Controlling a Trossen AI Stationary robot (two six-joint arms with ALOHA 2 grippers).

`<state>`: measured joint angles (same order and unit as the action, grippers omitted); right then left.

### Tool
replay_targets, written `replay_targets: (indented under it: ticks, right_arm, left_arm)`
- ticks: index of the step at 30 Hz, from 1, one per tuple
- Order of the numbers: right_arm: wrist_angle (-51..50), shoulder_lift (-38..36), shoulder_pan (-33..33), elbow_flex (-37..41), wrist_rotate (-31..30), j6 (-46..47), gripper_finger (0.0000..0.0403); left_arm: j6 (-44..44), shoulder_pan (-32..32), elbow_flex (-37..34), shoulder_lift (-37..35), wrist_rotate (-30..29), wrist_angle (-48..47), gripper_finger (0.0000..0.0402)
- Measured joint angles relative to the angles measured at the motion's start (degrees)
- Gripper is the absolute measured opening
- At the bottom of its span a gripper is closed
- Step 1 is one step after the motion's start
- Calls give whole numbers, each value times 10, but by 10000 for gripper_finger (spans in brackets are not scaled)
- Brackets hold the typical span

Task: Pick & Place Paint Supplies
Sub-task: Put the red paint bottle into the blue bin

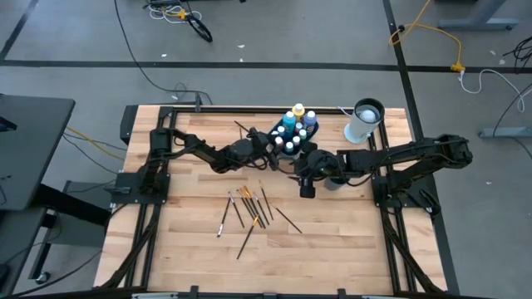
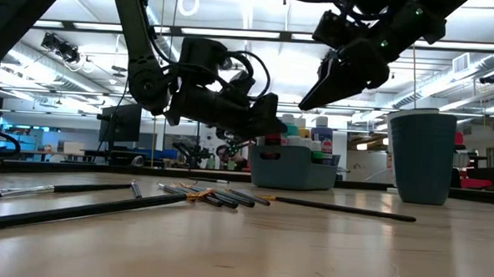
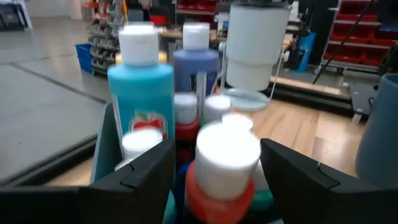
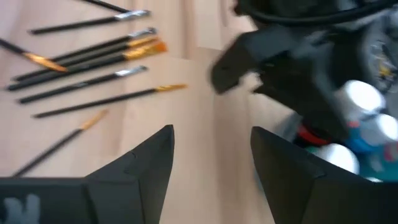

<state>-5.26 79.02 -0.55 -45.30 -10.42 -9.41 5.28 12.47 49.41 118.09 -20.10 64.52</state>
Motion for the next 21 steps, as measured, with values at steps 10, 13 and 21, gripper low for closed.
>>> replay_targets:
  ticks: [10,13,21]
  right_arm:
    - [0,0,0,0,45,39,215]
    - [0,0,0,0,45,45,215]
    - [0,0,0,0,45,45,215]
  left_arm:
    - [-63,-17,0,-85,-15,-36,251]
    - [-45,-18,0,-87,0,-54,251]
    - [-40,-17,1,-74,-26,-162,221]
